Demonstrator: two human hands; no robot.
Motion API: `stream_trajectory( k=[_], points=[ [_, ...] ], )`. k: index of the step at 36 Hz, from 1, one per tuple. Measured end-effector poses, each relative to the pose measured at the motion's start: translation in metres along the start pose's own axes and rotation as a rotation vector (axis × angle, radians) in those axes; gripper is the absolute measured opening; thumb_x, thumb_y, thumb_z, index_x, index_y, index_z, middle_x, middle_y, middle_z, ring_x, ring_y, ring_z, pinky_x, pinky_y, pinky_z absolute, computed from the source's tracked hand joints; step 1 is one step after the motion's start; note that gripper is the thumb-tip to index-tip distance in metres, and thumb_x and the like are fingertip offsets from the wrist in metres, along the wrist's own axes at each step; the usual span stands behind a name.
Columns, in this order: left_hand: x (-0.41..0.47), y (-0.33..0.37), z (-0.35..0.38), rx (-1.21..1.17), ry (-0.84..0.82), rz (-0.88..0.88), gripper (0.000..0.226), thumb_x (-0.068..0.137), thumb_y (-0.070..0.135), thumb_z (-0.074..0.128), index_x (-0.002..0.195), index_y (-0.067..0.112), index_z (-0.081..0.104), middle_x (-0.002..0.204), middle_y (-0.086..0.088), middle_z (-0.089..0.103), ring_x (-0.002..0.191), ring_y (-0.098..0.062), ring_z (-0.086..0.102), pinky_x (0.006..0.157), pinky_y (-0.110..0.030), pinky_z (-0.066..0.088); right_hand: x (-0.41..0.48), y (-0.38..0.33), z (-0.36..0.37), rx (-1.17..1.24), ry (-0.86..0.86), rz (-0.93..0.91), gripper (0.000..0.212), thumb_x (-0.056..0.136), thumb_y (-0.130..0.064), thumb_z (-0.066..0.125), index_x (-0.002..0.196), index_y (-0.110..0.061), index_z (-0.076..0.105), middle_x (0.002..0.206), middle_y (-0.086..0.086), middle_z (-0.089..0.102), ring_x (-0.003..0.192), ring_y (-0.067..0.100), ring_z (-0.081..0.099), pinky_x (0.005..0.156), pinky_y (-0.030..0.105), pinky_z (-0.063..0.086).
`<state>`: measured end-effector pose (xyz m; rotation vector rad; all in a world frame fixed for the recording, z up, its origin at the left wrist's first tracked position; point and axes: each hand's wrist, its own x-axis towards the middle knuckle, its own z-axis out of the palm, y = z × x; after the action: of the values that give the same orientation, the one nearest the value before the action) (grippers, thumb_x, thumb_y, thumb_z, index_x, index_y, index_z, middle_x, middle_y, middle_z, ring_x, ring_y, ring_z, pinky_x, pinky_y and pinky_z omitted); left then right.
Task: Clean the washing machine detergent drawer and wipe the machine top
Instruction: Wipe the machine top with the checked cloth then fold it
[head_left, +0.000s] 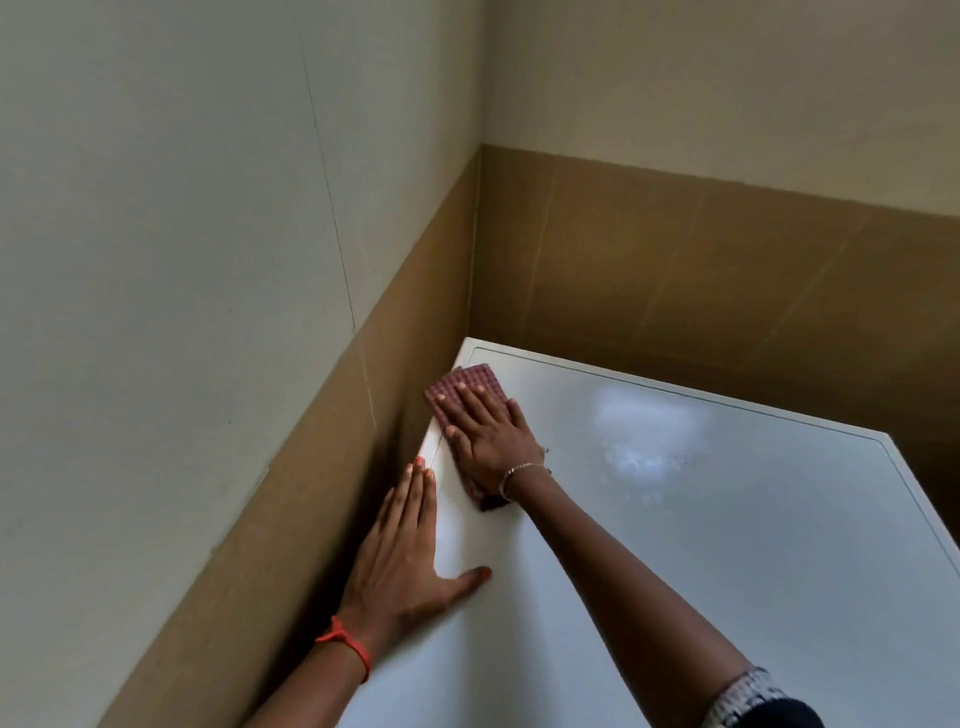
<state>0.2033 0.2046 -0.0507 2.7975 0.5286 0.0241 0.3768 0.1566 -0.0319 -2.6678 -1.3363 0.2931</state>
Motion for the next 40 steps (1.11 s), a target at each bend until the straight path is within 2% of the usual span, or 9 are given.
stream_trajectory(
  k=[5, 11, 14, 17, 21, 24, 31, 37, 40],
  points=[
    [-0.001, 0.000, 0.000, 0.015, -0.009, 0.015, 0.120, 0.070, 0.090, 0.025, 0.144, -0.004, 0.024, 0.154, -0.016, 0.019, 0.141, -0.024, 0.023, 0.111, -0.031, 0.011, 0.006, 0.030, -0.010, 0.122, 0.060, 0.330, 0.052, 0.100, -0.042, 0.016, 0.149, -0.033, 0.002, 0.158, -0.005, -0.005, 0.145, 0.014, -0.007, 0.116, 0.041, -0.008],
    [0.000, 0.000, -0.001, 0.025, -0.014, 0.031, 0.127, 0.065, 0.093, 0.025, 0.143, -0.007, 0.026, 0.153, -0.019, 0.021, 0.139, -0.032, 0.025, 0.109, -0.035, 0.012, -0.058, 0.034, -0.002, 0.153, 0.150, 0.678, 0.055, 0.099, -0.043, 0.016, 0.149, -0.029, -0.003, 0.157, -0.001, -0.010, 0.145, 0.017, -0.010, 0.116, 0.044, -0.010],
    [0.002, 0.001, -0.003, 0.024, -0.039, 0.052, 0.126, 0.066, 0.093, 0.025, 0.141, -0.007, 0.029, 0.151, -0.020, 0.024, 0.138, -0.031, 0.029, 0.109, -0.035, 0.015, -0.079, 0.007, 0.007, 0.137, 0.114, 0.672, 0.056, 0.098, -0.044, 0.011, 0.149, -0.028, -0.007, 0.156, 0.000, -0.016, 0.144, 0.018, -0.016, 0.113, 0.044, -0.014],
    [0.002, 0.001, -0.003, 0.008, -0.050, 0.061, 0.125, 0.066, 0.093, 0.025, 0.141, -0.006, 0.030, 0.150, -0.020, 0.027, 0.137, -0.032, 0.032, 0.108, -0.035, 0.018, -0.070, -0.015, 0.013, 0.103, 0.088, 0.472, 0.064, 0.086, -0.047, -0.001, 0.147, -0.030, -0.010, 0.155, 0.001, -0.019, 0.143, 0.017, -0.020, 0.109, 0.040, -0.022],
    [0.003, 0.001, -0.003, 0.009, -0.034, 0.062, 0.121, 0.068, 0.092, 0.026, 0.140, -0.005, 0.031, 0.147, -0.021, 0.034, 0.135, -0.030, 0.035, 0.108, -0.034, 0.019, -0.023, -0.024, 0.011, 0.052, 0.053, 0.185, 0.057, 0.092, -0.047, 0.004, 0.147, -0.036, -0.006, 0.157, -0.002, -0.012, 0.143, 0.015, -0.016, 0.116, 0.044, -0.013],
    [0.003, -0.001, 0.001, 0.009, -0.016, 0.064, 0.122, 0.067, 0.092, 0.029, 0.143, -0.002, 0.026, 0.149, -0.018, 0.030, 0.138, -0.028, 0.031, 0.109, -0.032, 0.015, 0.024, -0.013, 0.004, 0.081, 0.061, 0.141, 0.050, 0.100, -0.041, 0.014, 0.148, -0.036, 0.000, 0.158, -0.003, -0.007, 0.145, 0.016, -0.011, 0.116, 0.045, -0.008],
    [0.003, -0.004, 0.007, 0.001, 0.019, 0.079, 0.123, 0.066, 0.093, 0.030, 0.145, -0.002, 0.024, 0.153, -0.014, 0.023, 0.141, -0.025, 0.026, 0.109, -0.031, 0.014, 0.067, 0.053, -0.022, 0.146, 0.074, 0.354, 0.051, 0.099, -0.040, 0.017, 0.149, -0.034, 0.006, 0.158, -0.004, -0.001, 0.145, 0.015, -0.005, 0.117, 0.043, -0.005],
    [0.002, -0.003, 0.004, -0.018, 0.018, 0.090, 0.126, 0.065, 0.094, 0.021, 0.146, -0.001, 0.009, 0.156, -0.012, 0.009, 0.144, -0.024, 0.010, 0.112, -0.029, 0.003, 0.016, 0.105, -0.022, 0.146, 0.177, 0.668, 0.054, 0.098, -0.043, 0.017, 0.150, -0.029, 0.010, 0.158, 0.000, 0.001, 0.146, 0.018, -0.002, 0.117, 0.041, -0.006],
    [0.002, -0.002, 0.004, -0.018, 0.029, 0.099, 0.125, 0.066, 0.094, 0.021, 0.145, -0.003, 0.013, 0.156, -0.013, 0.010, 0.144, -0.024, 0.012, 0.113, -0.029, 0.004, -0.012, 0.110, -0.016, 0.146, 0.200, 0.807, 0.055, 0.099, -0.041, 0.018, 0.150, -0.026, 0.008, 0.158, 0.002, -0.001, 0.146, 0.019, -0.003, 0.116, 0.044, -0.006]
  ],
)
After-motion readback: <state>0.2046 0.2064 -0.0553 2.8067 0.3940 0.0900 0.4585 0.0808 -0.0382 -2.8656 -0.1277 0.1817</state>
